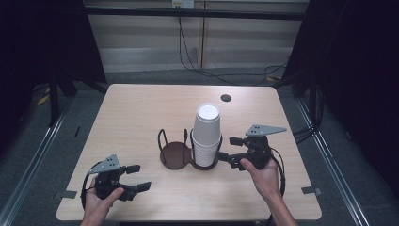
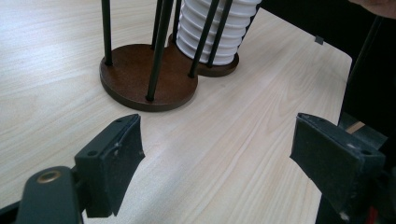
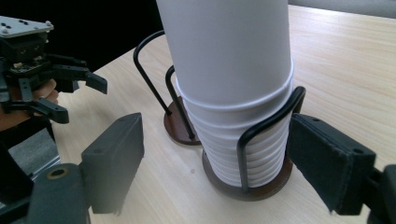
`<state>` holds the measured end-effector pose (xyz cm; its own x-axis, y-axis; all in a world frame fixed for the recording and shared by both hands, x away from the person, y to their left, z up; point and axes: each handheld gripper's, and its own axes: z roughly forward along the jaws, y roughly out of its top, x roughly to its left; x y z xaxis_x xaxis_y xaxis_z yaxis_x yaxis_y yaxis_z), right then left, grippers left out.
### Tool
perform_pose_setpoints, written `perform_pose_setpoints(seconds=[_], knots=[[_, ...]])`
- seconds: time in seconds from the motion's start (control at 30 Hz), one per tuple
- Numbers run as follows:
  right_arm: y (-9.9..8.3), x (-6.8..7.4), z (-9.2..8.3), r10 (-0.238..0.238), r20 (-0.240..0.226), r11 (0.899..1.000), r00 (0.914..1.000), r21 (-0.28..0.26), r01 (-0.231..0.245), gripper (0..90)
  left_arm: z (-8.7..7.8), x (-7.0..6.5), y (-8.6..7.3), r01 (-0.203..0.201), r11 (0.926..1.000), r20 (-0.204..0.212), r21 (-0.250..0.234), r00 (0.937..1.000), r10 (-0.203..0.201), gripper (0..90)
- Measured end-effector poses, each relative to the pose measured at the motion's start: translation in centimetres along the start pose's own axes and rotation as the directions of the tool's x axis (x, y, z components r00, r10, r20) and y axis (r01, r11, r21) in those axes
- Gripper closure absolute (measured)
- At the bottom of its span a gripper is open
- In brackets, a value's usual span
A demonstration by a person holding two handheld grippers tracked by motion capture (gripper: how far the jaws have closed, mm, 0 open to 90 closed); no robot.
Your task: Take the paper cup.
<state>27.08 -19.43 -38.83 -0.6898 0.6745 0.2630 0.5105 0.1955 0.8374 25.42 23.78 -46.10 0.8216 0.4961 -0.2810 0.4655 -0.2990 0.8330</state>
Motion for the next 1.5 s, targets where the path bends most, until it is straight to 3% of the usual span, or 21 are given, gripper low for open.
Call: perform_pose_setpoints(seconds=[0.8, 1.2, 1.37, 1.5], knots=[[5.1, 0.2, 0.0, -0.035, -0.081, 0.998, 0.9961, 0.04, 0.039, 14.8, 0.1, 0.0, 0.0, 0.002, 1.0, 0.008, 0.006, 1.0, -0.002, 16.5], [7.8, -0.1, 1.1, -0.054, -0.069, 0.996, 0.9962, 0.074, 0.059, 14.7, 0.1, -0.1, 0.0, 0.001, 1.0, 0.01, 0.009, 1.0, -0.001, 16.5], [9.0, -0.5, 1.4, -0.05, -0.1, 0.995, 0.9937, 0.08, 0.058, 14.8, 0.1, 0.0, 0.0, 0.002, 1.0, 0.012, 0.009, 0.9999, -0.002, 16.5], [9.5, -0.6, 1.6, -0.048, -0.099, 0.994, 0.9939, 0.095, 0.058, 15.0, 0.2, 0.0, 0.0, 0.004, 0.9999, 0.014, 0.01, 0.9999, -0.004, 16.5]])
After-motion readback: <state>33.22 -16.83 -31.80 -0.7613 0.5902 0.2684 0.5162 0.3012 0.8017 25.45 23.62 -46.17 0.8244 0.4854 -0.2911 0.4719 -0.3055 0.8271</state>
